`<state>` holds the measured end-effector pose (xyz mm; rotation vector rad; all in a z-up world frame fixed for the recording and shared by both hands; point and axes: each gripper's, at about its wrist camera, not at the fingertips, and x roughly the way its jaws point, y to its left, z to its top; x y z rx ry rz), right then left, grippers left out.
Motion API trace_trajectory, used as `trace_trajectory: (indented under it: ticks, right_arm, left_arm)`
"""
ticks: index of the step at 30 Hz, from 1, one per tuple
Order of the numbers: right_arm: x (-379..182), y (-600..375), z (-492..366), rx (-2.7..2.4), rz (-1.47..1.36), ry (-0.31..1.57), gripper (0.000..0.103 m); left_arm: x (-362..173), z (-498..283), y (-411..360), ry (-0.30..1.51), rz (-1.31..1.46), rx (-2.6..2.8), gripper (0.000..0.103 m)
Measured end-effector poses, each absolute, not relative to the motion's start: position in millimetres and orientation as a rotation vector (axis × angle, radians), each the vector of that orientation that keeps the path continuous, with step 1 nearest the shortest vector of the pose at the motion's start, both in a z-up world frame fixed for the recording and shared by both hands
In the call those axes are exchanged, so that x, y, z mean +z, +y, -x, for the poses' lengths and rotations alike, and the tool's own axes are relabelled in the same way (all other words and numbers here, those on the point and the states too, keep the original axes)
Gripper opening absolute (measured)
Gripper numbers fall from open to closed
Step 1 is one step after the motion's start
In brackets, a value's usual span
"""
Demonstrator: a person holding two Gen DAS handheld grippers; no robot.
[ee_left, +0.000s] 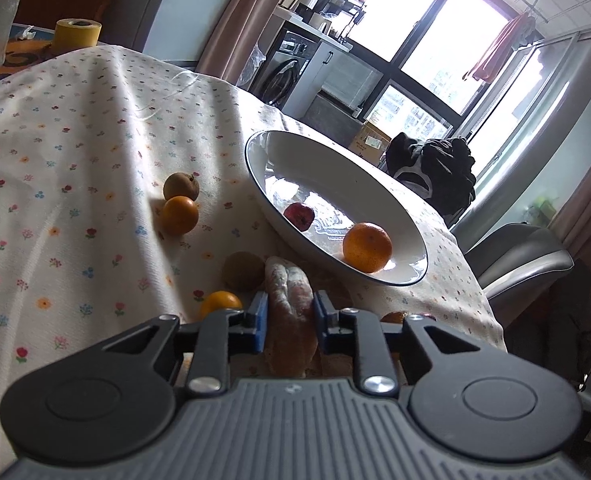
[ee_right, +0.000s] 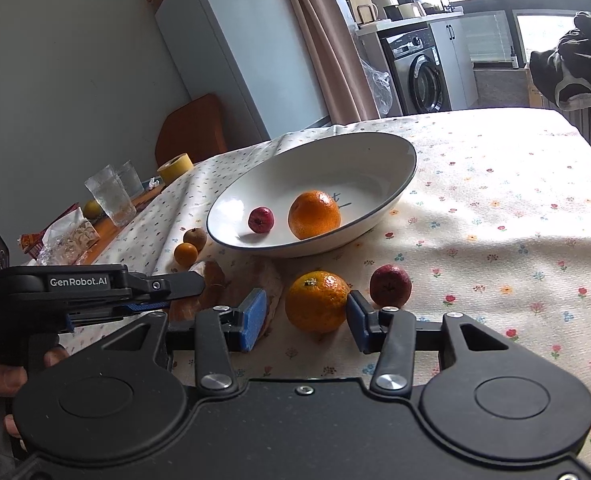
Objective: Organize fruits
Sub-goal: 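Lift and carry the orange and bagged tangerine toward the white bowl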
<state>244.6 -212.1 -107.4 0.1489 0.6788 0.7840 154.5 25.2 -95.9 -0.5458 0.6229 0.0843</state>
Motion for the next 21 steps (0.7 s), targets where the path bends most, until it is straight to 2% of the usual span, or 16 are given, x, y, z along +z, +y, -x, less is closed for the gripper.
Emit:
trace_trajectory:
  ticks: [19,21]
  right_arm:
    - [-114,-193,-251,0.758,-0.085,0.681,0.046]
    - [-114,-193,-251,0.757,-0.086,0.680,0.042]
  left_arm:
    - [-110,-164,33,0.645,0.557,0.063,0.023]
    - [-109,-165,31,0.646,0.547,0.071,0.022]
